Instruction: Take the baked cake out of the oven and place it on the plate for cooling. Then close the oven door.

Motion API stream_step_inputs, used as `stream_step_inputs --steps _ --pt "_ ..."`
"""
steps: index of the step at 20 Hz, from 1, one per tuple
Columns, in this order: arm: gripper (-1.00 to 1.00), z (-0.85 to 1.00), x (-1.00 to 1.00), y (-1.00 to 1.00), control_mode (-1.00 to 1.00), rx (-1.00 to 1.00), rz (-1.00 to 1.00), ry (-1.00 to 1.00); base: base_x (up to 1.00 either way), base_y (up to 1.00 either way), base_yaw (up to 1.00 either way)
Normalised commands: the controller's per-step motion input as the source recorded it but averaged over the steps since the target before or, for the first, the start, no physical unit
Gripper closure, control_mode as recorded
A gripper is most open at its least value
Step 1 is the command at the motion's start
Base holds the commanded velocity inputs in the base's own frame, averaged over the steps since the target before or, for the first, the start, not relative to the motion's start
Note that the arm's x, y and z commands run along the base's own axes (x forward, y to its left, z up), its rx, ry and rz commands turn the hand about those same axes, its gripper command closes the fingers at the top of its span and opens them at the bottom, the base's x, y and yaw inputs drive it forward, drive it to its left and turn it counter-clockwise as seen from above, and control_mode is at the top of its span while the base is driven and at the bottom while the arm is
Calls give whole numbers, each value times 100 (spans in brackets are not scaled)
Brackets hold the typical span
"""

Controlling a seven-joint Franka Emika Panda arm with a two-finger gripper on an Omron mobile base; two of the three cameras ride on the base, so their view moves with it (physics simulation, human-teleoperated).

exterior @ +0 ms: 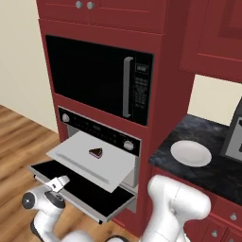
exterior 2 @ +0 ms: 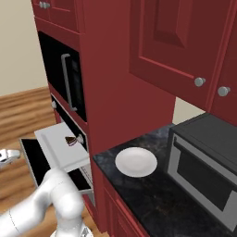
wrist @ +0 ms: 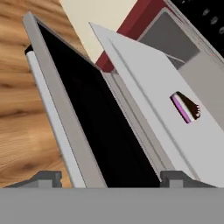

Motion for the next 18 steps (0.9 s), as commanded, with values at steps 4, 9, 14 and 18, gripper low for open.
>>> stream_step_inputs --steps 4,9,14,18 --pt "-100 87 -24 -51 -100 15 0 6 0 0 0" --pt "-100 72 -21 -48 -100 13 0 17 0 0 0" --pt "-100 44 -6 -33 -100 0 0 33 0 0 0" --pt "-100 45 -1 -27 -100 -2 0 32 0 0 0"
